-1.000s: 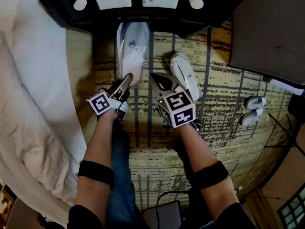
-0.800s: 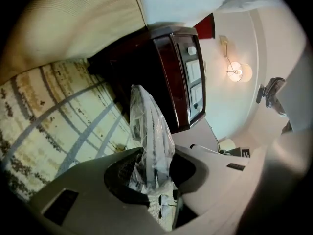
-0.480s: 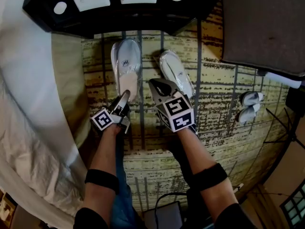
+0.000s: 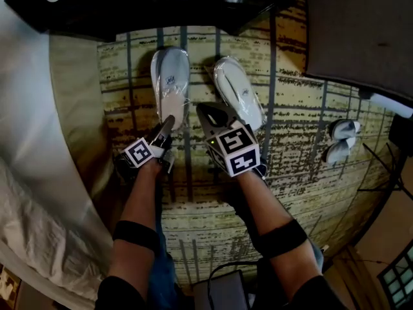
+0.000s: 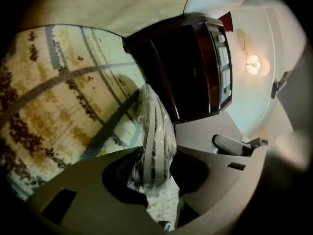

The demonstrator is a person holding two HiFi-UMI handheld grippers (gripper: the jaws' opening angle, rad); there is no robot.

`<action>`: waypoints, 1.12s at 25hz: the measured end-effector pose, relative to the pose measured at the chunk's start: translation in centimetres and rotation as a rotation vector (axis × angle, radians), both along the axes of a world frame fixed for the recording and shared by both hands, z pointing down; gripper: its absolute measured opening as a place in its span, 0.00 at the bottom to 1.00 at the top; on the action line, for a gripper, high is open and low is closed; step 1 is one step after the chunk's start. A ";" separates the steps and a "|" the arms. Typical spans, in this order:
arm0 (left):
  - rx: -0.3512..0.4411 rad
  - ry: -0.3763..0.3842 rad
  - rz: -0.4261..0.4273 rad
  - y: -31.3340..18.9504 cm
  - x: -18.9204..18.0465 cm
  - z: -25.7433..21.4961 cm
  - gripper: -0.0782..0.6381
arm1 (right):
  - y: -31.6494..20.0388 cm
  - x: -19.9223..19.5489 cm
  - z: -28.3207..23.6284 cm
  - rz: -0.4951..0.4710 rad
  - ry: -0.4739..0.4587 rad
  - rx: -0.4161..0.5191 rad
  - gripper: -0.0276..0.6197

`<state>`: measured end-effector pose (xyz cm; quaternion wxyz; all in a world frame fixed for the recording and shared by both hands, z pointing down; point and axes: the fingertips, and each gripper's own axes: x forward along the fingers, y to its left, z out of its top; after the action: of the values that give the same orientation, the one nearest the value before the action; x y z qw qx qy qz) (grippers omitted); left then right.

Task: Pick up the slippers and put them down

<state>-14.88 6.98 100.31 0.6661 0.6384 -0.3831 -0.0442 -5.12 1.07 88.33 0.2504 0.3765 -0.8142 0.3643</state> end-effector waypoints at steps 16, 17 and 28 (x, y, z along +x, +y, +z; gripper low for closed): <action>-0.230 -0.457 0.164 3.4 -3.3 -15.6 0.90 | 0.1 3.6 -19.1 0.073 0.014 0.006 0.05; -0.211 -0.455 0.158 2.7 -3.2 -18.3 0.90 | -0.1 4.0 -21.1 0.082 0.011 0.007 0.05; 0.160 -0.464 0.282 -1.0 0.3 -51.9 0.34 | 0.8 7.8 -44.1 0.080 0.026 0.057 0.05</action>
<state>-14.54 6.00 48.45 0.5076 0.7290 -0.4280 0.1664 2.64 1.86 44.24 0.2355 0.4205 -0.8052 0.3454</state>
